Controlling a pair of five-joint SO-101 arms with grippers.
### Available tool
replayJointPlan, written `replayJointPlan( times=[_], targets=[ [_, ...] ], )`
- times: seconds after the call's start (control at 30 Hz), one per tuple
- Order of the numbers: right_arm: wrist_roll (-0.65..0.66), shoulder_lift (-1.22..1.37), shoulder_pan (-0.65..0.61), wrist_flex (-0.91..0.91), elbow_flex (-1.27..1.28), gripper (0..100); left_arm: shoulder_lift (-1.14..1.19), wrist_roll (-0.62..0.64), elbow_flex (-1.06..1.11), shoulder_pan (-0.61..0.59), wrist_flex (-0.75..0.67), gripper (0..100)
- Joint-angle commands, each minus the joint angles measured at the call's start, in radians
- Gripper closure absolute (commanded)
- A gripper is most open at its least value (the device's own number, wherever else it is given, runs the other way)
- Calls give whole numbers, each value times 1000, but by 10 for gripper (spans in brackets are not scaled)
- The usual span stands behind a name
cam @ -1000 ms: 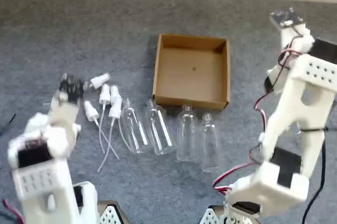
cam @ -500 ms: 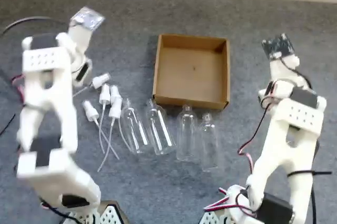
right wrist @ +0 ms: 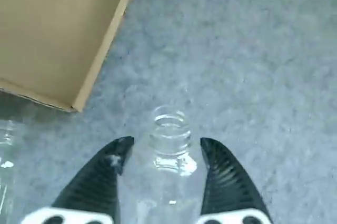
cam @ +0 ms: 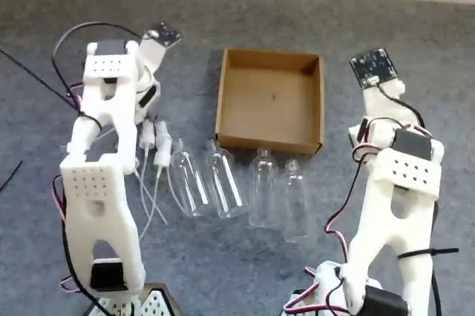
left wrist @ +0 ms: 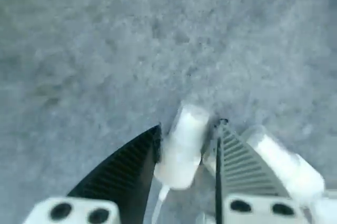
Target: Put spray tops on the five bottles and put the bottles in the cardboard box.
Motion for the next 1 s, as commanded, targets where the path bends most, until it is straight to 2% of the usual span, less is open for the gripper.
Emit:
replayJointPlan(
  times=[0.0,0.1,0.2,0.3,0.4,0.57,0.63,0.77,0.97],
  targets=[
    [-5,-38,-13,-16,-12,996,33,-11,-90,-5,6,898],
    [-5,-38,-15,-16,-13,995,81,-9,-148,-18,9,976],
    [-5,-38,-31,-16,-10,995,97,-3,-182,-31,21,989],
    [-5,-39,-35,-18,-15,995,68,66,-257,-54,49,990],
    [-5,-39,-35,-22,-24,995,4,107,-390,-76,126,989],
    [-18,-61,-108,-41,-119,995,-124,173,-636,-70,341,989],
    [-94,-99,-157,-45,-171,995,-193,226,-682,-74,362,989],
    [-224,-213,-335,-85,-191,995,-389,316,-601,-68,365,990],
    [-368,-335,-524,-297,-1,995,-888,384,-223,41,362,991]
  ],
)
